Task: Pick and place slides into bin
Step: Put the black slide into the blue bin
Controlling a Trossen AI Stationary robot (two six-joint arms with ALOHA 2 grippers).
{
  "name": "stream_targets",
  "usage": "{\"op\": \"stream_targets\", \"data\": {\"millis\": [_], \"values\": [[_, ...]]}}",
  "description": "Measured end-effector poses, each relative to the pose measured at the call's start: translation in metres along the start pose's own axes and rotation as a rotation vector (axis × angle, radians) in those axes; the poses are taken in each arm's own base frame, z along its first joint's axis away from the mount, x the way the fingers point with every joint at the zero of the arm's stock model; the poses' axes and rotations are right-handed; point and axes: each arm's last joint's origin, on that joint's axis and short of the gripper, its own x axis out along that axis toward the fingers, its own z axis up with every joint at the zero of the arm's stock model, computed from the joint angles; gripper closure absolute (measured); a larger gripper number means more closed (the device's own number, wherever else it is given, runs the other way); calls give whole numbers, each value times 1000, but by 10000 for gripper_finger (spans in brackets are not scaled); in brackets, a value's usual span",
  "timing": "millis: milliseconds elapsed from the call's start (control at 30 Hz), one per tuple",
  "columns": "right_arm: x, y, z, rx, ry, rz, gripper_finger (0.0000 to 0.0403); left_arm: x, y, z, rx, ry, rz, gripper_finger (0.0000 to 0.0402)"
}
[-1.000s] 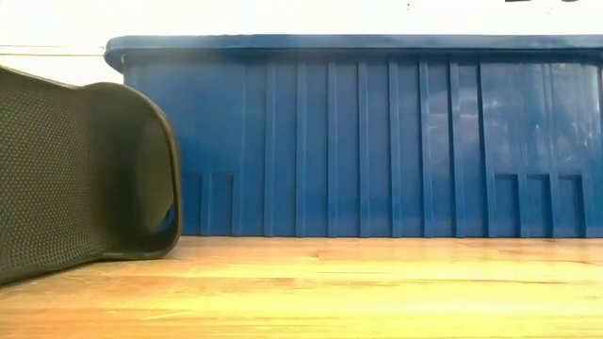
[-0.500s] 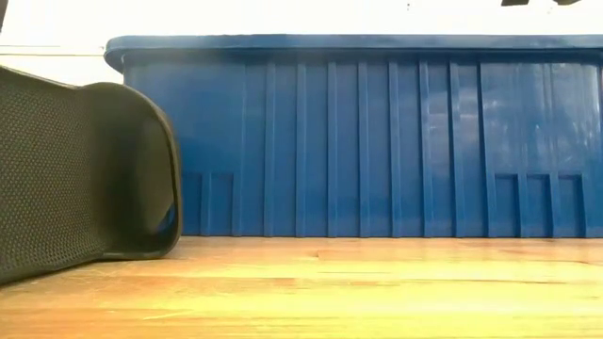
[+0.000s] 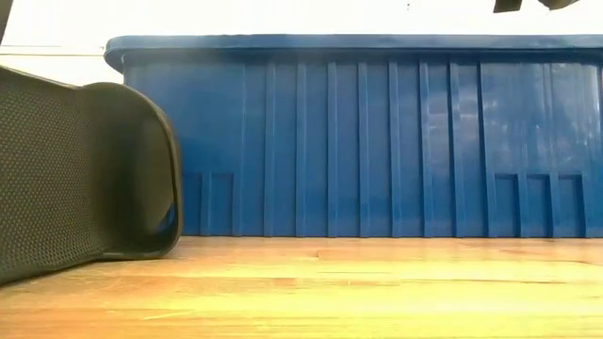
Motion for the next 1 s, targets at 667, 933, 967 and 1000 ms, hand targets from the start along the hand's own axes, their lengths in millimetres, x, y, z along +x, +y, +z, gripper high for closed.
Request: {"op": "stream_targets", "data": {"millis": [667,933,967,1000], "values": [[5,-12,13,-33,-16,-15,369,4,6,-9,18,63,59,91],[5,-12,13,-27,-15,-11,369,5,9,-8,90,45,63,200],[5,-12,13,-27,-15,-11,369,5,9,-7,94,39,65,222],[5,-12,13,-24,-15,-11,369,5,9,-7,93,30,66,246]]}}
